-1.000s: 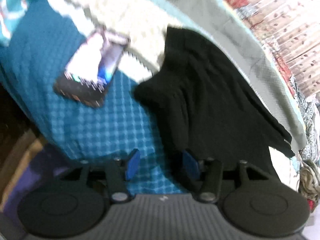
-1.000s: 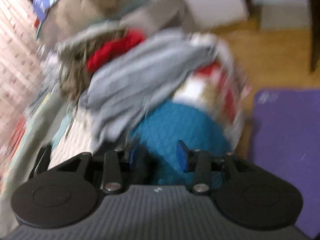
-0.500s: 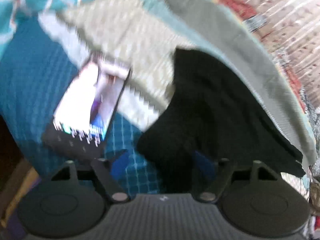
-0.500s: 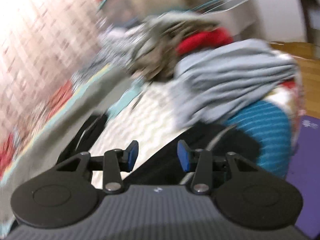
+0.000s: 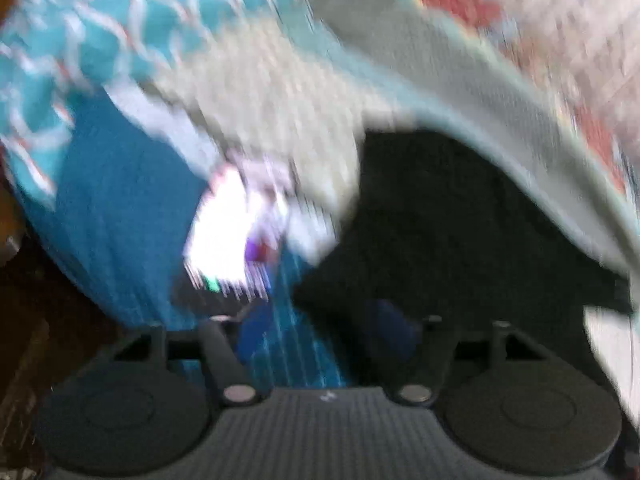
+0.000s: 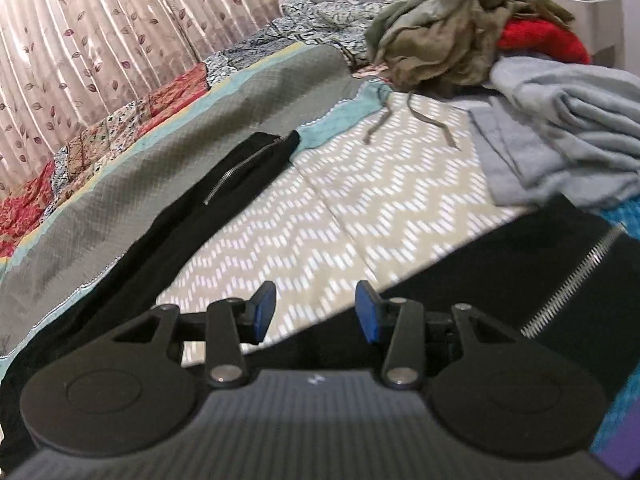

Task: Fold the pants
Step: 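Regrasp the pants waistband with both grippers and lift them again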

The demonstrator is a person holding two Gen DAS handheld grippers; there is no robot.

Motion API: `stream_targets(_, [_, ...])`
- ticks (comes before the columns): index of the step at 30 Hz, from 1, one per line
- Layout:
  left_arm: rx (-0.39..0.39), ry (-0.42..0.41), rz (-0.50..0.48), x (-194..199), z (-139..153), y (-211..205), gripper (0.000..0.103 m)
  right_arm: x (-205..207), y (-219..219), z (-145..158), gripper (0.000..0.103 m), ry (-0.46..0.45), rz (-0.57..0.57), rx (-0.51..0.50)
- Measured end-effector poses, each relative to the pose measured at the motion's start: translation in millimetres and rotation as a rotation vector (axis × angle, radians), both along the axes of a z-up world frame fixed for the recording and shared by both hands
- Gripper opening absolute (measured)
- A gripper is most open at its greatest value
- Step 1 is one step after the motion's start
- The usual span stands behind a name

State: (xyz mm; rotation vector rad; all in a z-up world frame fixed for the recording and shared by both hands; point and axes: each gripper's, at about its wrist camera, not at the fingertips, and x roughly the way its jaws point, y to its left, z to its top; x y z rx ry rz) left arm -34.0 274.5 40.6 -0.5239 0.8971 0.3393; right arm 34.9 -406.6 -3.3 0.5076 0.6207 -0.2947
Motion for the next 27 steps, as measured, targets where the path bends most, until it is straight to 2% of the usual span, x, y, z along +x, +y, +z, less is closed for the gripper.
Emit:
stream_targets(2, [0.037,-0.069,0.036,14.4,20.8,12.2,0.062,11.8,-4.1,6.3,0.047,-0.014,0.005,-0.011])
stream_targets(4, [0.128,-0.092,0.008,48.3,37.0,11.6,0.062,30.6,-12.3,13.2,0.047,-0.024,0.006,-0.019])
stream_targets(8, [0.468,-0.103,-0.180,141.5,49.3,-25.7,0.063,90.0,-26.9,30.6,0.048,-0.028,0.039,0.015])
stream_targets(11, [0.611,-0.098,-0.361,210.1,35.0,-55.5,0.063,147.1,-29.8,41.7,0.048,-0.016,0.074,0.092])
stream_targets(15, [0.635,-0.074,-0.572,272.2,2.6,-82.2,0.065,233.3,-25.5,44.0,0.048,0.039,0.121,0.196])
stream_targets(18, [0.622,-0.035,-0.634,298.4,-23.1,-89.3,0.081,286.9,-23.3,34.6,0.050,0.106,0.098,0.236])
stream_targets(19, [0.622,-0.029,-0.643,302.9,-30.8,-89.3,0.081,304.7,-22.1,28.4,0.050,0.137,0.089,0.247])
stream_targets(23, [0.560,-0.006,-0.719,319.3,-54.9,-88.2,0.088,349.0,-12.4,8.3,0.051,0.218,0.025,0.188])
stream_targets(25, [0.573,0.004,-0.758,321.1,-64.4,-90.5,0.092,363.8,-6.6,-0.1,0.053,0.237,0.010,0.158])
stream_targets(26, [0.578,0.017,-0.772,322.5,-69.8,-91.2,0.091,369.8,-6.4,-2.8,0.057,0.248,0.007,0.142])
stream_targets(27, [0.567,0.039,-0.788,324.9,-76.4,-91.8,0.083,376.7,-3.7,-6.8,0.064,0.266,-0.001,0.118])
